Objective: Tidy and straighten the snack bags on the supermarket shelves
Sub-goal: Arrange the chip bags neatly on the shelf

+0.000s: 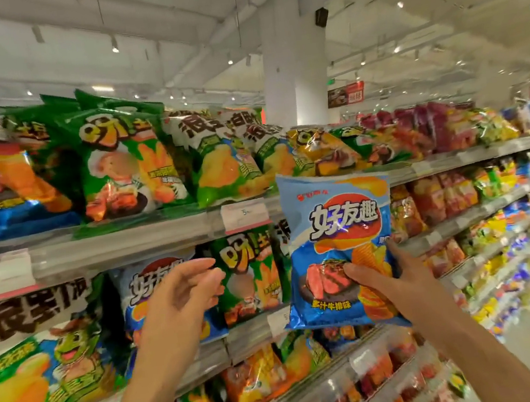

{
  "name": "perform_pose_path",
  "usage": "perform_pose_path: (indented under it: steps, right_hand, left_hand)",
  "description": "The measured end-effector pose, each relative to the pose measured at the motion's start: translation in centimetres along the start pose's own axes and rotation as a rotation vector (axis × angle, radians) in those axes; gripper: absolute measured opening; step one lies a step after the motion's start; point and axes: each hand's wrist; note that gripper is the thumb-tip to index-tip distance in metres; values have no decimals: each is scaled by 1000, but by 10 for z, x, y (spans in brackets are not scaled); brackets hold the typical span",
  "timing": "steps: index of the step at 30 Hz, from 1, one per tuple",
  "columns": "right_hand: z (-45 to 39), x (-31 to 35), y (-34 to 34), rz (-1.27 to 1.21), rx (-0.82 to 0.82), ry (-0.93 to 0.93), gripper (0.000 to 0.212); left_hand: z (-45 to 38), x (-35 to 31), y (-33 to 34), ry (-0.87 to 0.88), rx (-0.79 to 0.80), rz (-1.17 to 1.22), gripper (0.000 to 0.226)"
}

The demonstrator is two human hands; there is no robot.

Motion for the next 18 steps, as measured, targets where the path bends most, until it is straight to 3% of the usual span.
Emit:
perform_pose_path:
  steps: [3,9,18]
  right_hand:
    - [-25,-3,-17,-38,31,1,59]
    - [-86,-12,-63,-90,69,0,44]
    - [-189,-33,-154,-63,189,-21,58]
  left_hand:
    - [-19,3,28,19,10,-9,28]
    - [-47,19,85,22,0,-82,31]
    - [-81,34,209,41,-144,-178,30]
Point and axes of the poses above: each hand's wrist, its own z-axis away from the middle knuckle, its own y-axis out of the palm, x = y × z, and after that the axes turned 10 degrees about y, right-handed
